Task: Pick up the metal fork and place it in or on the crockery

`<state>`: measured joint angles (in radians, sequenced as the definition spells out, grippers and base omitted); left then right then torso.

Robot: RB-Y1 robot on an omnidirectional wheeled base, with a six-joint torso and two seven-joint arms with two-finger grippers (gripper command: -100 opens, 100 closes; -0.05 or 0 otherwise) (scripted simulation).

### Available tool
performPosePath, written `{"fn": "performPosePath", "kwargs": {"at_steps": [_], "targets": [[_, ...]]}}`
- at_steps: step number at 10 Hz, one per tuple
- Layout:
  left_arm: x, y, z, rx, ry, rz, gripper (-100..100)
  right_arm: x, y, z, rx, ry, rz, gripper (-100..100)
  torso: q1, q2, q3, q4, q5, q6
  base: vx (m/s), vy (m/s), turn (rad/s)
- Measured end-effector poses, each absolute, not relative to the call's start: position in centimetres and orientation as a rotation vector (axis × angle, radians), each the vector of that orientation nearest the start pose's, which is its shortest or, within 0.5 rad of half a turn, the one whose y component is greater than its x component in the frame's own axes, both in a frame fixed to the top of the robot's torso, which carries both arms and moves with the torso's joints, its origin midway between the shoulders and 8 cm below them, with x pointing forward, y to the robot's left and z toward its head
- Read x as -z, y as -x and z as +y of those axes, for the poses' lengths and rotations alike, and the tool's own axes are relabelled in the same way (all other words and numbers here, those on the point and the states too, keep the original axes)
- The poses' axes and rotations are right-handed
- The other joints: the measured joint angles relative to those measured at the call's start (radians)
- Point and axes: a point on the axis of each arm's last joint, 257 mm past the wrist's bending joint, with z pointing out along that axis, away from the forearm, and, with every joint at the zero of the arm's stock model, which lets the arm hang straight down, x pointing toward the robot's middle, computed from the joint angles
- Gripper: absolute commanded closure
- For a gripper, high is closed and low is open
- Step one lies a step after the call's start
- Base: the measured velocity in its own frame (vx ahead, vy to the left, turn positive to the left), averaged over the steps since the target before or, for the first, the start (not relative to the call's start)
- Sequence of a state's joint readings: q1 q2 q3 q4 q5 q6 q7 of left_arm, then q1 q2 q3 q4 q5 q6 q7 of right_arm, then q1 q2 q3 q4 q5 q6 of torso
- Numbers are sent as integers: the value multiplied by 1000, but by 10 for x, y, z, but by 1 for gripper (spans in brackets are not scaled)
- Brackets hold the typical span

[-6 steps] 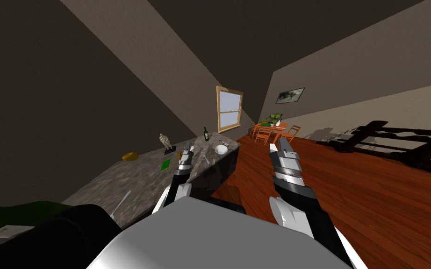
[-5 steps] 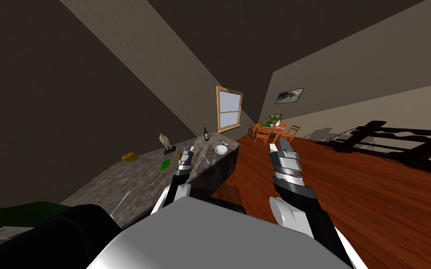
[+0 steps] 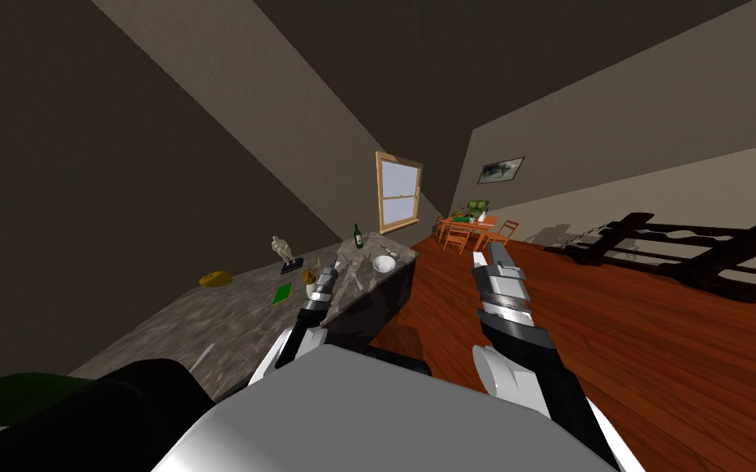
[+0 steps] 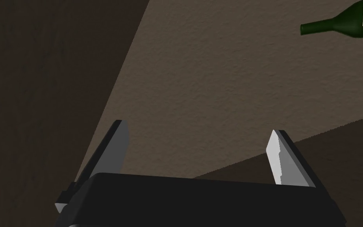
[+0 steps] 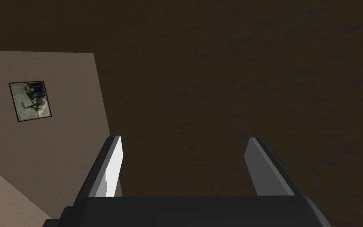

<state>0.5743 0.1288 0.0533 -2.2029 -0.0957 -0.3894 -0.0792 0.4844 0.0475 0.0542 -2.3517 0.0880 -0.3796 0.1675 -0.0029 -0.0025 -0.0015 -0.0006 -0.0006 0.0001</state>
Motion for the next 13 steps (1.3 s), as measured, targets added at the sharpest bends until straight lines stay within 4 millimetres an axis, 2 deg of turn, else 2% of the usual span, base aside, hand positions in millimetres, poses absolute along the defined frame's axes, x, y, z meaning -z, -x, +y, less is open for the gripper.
{"fn": "performPosePath", "kwargs": {"at_steps": [5,8,13], "targets": [[116,-359,323,910,726,1150,-100,-39,-353,-257,-1138,-606,687,0,-1,-1,0,0,0,0,54,-61,-75],[152,-353,345,830,778,1265,-100,-39,-353,-257,-1138,-606,687,0,-1,-2,-1,0,0,0,63,-53,-72],[205,-331,379,692,849,1440,-100,-39,-353,-257,-1138,-606,687,0,-1,-1,0,0,0,0,55,-55,-69]]}}
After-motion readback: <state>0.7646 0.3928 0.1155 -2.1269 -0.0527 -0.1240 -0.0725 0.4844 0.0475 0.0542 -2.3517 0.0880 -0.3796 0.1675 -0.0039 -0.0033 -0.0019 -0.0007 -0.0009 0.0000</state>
